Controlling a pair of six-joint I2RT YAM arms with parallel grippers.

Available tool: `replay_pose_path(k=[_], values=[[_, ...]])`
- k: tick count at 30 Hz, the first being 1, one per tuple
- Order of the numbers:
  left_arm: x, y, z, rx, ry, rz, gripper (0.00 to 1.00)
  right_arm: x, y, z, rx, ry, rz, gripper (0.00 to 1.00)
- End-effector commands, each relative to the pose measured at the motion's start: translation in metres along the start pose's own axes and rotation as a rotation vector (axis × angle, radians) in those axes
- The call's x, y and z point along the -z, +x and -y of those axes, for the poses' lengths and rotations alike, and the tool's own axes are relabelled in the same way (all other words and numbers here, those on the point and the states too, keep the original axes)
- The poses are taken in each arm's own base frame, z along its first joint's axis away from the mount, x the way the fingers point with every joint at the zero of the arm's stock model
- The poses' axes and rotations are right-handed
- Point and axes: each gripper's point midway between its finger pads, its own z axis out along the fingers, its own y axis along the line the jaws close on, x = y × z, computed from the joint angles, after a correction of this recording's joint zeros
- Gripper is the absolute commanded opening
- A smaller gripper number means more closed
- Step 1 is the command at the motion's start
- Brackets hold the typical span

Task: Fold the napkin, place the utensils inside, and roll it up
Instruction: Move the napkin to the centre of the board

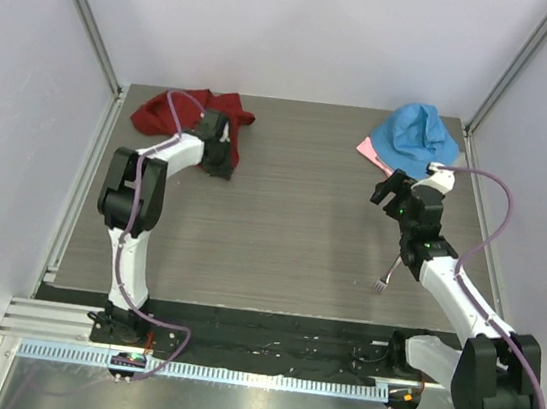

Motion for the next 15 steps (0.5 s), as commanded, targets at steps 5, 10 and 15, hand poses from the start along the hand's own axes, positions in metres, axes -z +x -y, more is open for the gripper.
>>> replay_pose_path(k=[5, 10, 15], values=[[0.040, 0.137, 0.207, -0.086, 0.451, -0.145, 0.00, -0.010, 0.011, -0.066, 0.018, -0.146, -0.048, 0.85], [0.072, 0.189, 0.282, -0.110, 0.665, -0.199, 0.31, -0.008, 0.023, -0.056, -0.022, -0.092, -0.073, 0.85], [0.105, 0.170, 0.278, -0.184, 0.649, -0.114, 0.75, -0.002, 0.031, -0.049, -0.006, -0.069, -0.111, 0.84]])
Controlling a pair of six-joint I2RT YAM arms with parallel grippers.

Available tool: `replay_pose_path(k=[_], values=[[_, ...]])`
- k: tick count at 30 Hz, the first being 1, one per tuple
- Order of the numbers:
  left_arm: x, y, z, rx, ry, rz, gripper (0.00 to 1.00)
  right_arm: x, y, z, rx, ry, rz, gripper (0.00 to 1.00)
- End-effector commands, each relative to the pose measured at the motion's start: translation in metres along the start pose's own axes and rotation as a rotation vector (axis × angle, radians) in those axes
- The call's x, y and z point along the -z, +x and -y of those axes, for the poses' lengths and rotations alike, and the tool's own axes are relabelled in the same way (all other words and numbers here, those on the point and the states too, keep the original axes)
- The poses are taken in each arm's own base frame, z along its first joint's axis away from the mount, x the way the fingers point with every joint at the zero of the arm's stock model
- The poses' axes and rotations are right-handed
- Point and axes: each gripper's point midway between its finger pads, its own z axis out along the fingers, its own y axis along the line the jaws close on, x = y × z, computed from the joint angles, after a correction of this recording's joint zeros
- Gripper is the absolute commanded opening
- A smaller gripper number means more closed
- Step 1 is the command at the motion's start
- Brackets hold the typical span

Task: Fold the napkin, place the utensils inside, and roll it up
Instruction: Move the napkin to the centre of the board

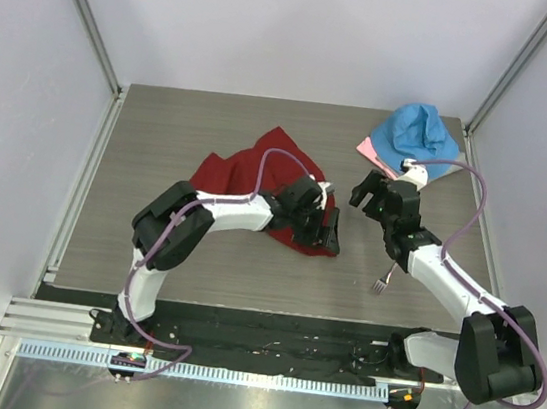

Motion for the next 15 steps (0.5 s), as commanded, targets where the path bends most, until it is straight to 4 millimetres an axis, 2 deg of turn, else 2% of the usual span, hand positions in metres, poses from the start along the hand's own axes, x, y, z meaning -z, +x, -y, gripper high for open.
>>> replay_pose_path(k=[1, 2, 3, 4, 6, 7, 10, 11, 13, 15], values=[[0.052, -0.051, 0.011, -0.034, 0.007, 0.160, 0.77, 0.009, -0.014, -0.001, -0.026, 0.015, 0.025, 0.84], [0.061, -0.055, 0.005, -0.044, -0.019, 0.178, 0.79, 0.010, -0.008, 0.002, -0.020, 0.026, 0.000, 0.84], [0.080, -0.059, 0.004, -0.054, -0.051, 0.196, 0.80, 0.012, -0.006, 0.003, -0.019, 0.028, -0.009, 0.84], [0.093, -0.074, -0.013, -0.069, -0.108, 0.241, 0.80, 0.013, -0.002, 0.005, -0.019, 0.034, -0.024, 0.84], [0.115, -0.084, -0.029, -0.073, -0.175, 0.270, 0.80, 0.018, 0.009, 0.010, -0.015, 0.051, -0.056, 0.84], [0.128, -0.099, -0.049, -0.076, -0.245, 0.315, 0.80, 0.020, 0.012, 0.012, -0.017, 0.057, -0.065, 0.84], [0.149, -0.119, -0.084, -0.101, -0.383, 0.344, 0.80, 0.024, 0.028, 0.017, -0.030, 0.076, -0.114, 0.81], [0.162, -0.132, -0.107, -0.086, -0.473, 0.378, 0.80, 0.026, 0.036, 0.016, -0.024, 0.074, -0.140, 0.80], [0.170, -0.139, -0.133, -0.073, -0.563, 0.363, 0.81, 0.027, 0.050, 0.014, -0.019, 0.074, -0.181, 0.78], [0.188, -0.150, -0.166, -0.021, -0.623, 0.383, 0.80, 0.030, 0.066, 0.010, -0.003, 0.078, -0.231, 0.78]])
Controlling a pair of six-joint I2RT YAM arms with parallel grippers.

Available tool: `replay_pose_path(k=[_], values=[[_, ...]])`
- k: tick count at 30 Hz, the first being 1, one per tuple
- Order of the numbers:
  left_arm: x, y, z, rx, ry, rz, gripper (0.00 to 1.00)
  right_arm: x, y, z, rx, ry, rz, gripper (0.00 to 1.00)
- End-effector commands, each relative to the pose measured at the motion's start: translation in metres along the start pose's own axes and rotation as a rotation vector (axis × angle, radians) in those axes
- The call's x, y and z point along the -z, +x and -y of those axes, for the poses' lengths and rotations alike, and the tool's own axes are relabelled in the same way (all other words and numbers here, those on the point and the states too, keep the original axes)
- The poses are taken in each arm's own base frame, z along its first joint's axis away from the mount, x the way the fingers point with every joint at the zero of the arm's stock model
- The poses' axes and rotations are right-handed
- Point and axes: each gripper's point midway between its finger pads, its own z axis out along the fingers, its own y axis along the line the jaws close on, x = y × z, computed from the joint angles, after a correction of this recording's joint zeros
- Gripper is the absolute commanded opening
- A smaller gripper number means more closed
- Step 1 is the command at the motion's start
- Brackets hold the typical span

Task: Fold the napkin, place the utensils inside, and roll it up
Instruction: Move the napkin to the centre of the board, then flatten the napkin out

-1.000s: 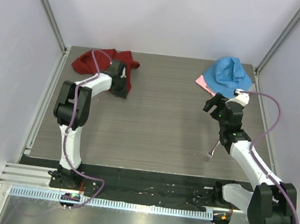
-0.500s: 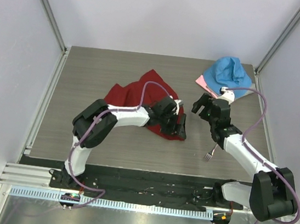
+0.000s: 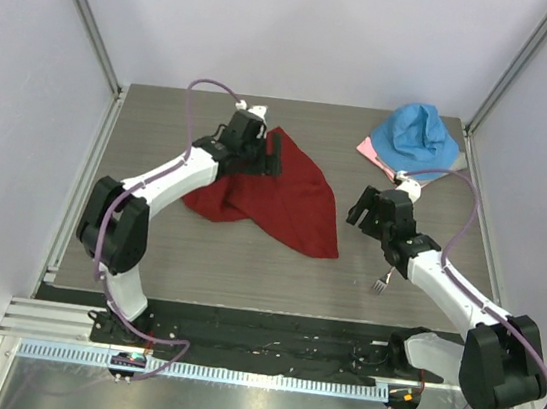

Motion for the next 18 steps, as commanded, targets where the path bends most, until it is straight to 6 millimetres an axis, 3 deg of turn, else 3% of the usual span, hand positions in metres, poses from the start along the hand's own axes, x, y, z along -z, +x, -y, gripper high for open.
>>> replay_pose_path(k=[1, 2, 3, 8, 10, 12, 14, 18], values=[[-0.005, -0.003, -0.087, -0.016, -0.246, -0.043, 0.80, 0.002, 0.033, -0.003, 0.005, 0.027, -0.101, 0.77], [-0.006, -0.008, -0.097, 0.016, -0.254, -0.029, 0.80, 0.002, 0.040, -0.001, 0.012, 0.043, -0.124, 0.77], [-0.005, -0.014, -0.120, 0.063, -0.274, -0.019, 0.80, 0.002, 0.045, -0.001, 0.016, 0.049, -0.137, 0.77], [-0.016, -0.022, -0.164, 0.117, -0.335, -0.016, 0.80, 0.005, 0.071, 0.002, 0.005, 0.073, -0.202, 0.74], [-0.021, -0.031, -0.175, 0.136, -0.348, -0.012, 0.79, 0.006, 0.080, -0.001, 0.003, 0.067, -0.224, 0.73], [-0.032, -0.023, -0.189, 0.145, -0.377, -0.052, 0.79, 0.005, 0.086, -0.004, 0.004, 0.066, -0.239, 0.71], [-0.036, -0.030, -0.199, 0.149, -0.404, -0.049, 0.78, 0.005, 0.092, -0.007, 0.006, 0.064, -0.256, 0.70], [-0.048, -0.036, -0.214, 0.157, -0.432, -0.049, 0.76, 0.004, 0.092, -0.015, 0.012, 0.049, -0.256, 0.69]])
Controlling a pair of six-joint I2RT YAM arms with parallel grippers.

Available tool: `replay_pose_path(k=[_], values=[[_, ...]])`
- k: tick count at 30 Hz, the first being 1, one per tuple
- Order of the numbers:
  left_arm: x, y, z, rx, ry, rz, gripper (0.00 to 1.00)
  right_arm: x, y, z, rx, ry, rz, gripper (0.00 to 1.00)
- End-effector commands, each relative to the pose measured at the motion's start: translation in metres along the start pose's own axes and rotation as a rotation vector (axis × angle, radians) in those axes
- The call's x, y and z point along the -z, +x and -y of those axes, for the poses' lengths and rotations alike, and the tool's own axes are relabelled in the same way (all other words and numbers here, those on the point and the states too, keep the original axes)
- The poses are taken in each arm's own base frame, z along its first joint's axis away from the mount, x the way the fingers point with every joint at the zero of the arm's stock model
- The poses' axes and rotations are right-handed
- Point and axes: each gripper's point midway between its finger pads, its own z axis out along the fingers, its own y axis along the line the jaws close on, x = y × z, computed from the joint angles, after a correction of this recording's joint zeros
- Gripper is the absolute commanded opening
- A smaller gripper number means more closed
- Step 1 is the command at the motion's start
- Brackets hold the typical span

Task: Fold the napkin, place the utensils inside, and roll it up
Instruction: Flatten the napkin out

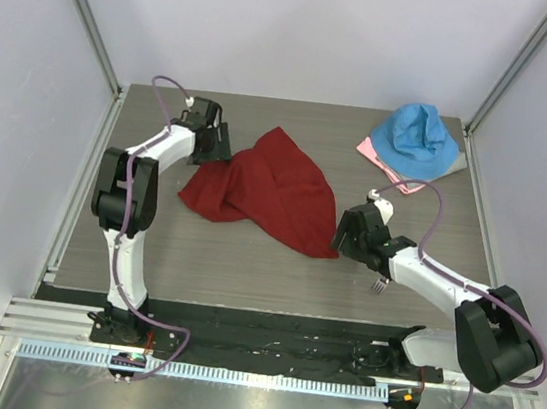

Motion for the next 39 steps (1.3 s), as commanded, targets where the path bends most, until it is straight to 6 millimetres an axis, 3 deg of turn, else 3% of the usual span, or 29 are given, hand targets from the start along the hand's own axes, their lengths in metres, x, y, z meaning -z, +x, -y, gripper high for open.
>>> replay_pose_path(k=[1, 6, 11, 23, 39], values=[[-0.004, -0.027, -0.007, -0.010, -0.036, 0.047, 0.75, 0.001, -0.007, -0.012, -0.024, -0.015, 0.022, 0.69], [-0.015, -0.044, -0.018, 0.022, -0.052, 0.089, 0.71, 0.002, -0.003, -0.016, -0.009, -0.016, 0.011, 0.69], [-0.031, -0.041, -0.020, 0.032, -0.046, 0.061, 0.68, -0.001, 0.000, -0.016, -0.012, -0.008, -0.003, 0.69], [-0.045, -0.040, -0.015, 0.002, -0.033, 0.003, 0.60, -0.003, 0.000, -0.022, -0.001, -0.009, -0.008, 0.69], [-0.048, 0.003, -0.014, -0.030, -0.022, -0.118, 0.41, -0.003, 0.004, -0.024, 0.001, -0.016, -0.017, 0.69]])
